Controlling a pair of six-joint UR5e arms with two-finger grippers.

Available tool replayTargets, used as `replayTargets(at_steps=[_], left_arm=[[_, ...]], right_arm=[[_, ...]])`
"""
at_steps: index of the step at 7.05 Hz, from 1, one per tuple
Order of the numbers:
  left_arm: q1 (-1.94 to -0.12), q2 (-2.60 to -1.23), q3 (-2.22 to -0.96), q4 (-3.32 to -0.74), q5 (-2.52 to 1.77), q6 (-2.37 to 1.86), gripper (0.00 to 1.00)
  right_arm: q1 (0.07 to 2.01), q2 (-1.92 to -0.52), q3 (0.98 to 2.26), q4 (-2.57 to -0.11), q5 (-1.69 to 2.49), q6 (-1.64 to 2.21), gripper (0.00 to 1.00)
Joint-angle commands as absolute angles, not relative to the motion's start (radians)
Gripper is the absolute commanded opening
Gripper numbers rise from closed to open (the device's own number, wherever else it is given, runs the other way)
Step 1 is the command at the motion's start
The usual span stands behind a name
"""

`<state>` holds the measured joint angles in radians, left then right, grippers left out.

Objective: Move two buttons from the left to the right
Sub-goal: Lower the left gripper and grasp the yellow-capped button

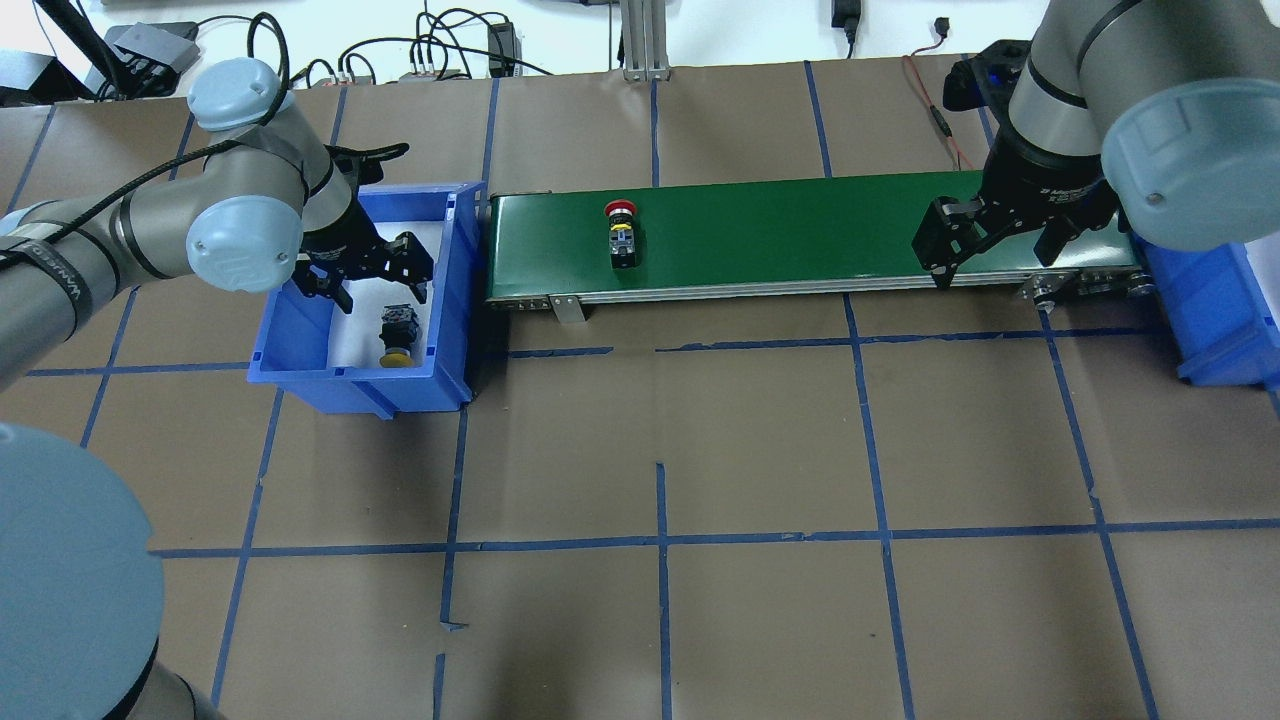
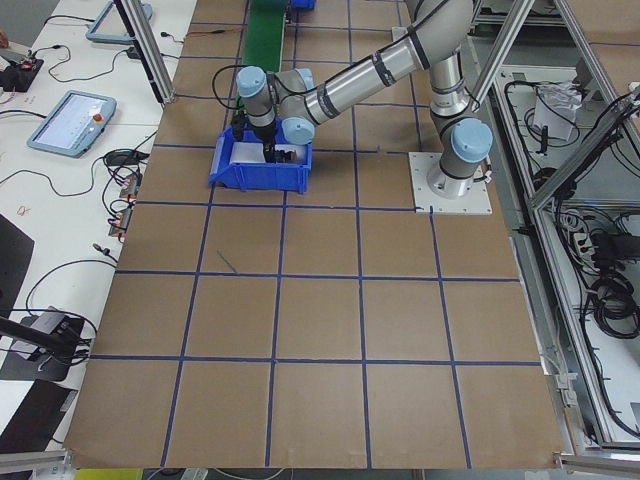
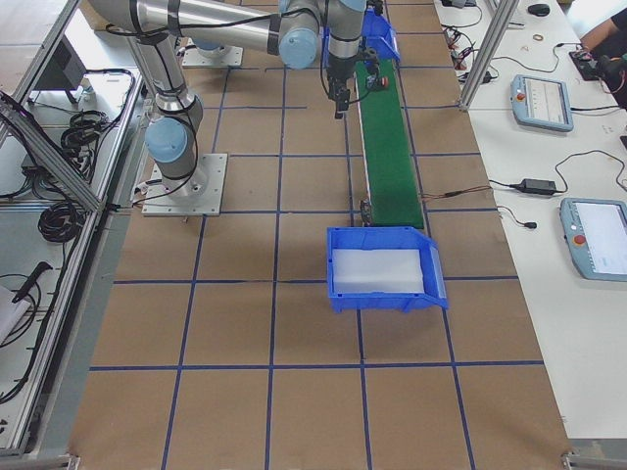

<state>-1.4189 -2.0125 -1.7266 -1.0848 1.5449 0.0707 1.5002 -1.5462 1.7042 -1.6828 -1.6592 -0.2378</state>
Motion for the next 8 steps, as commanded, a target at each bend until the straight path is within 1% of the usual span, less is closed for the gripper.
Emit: replayTargets(at_steps=[1,2,3,5,6,8], left_arm=[[-1.419,-2.019,-1.752,-1.081,1.545,0.071,1.0],[-1.419,-2.02,-1.755,-1.083,1.545,0.071,0.88],[-1.419,-2.02,-1.752,-1.083,1.545,0.071,0.66],[-1.419,-2.02,-1.746,-1.083,1.548,0.072,0.32],[-1.419,-2.019,-1.741,-1.083,1.552,0.075,0.23],[-1.419,-2.005,-1.727,-1.088,1.554,0.077,0.21]], right_arm=[[1.5,-1.546,1.704,-1.683,-1.66,-0.238,1.0],[1.5,-1.546,1.704,-1.683,-1.66,-0.238,1.0],[1.5,-1.546,1.704,-1.683,-1.661,-0.238,1.0],[1.5,-1.546,1.704,-1.683,-1.661,-0.238,1.0],[1.5,-1.546,1.704,-1.683,-1.661,-0.238,1.0],[1.5,-1.546,1.703,-1.683,-1.66,-0.238,1.0]])
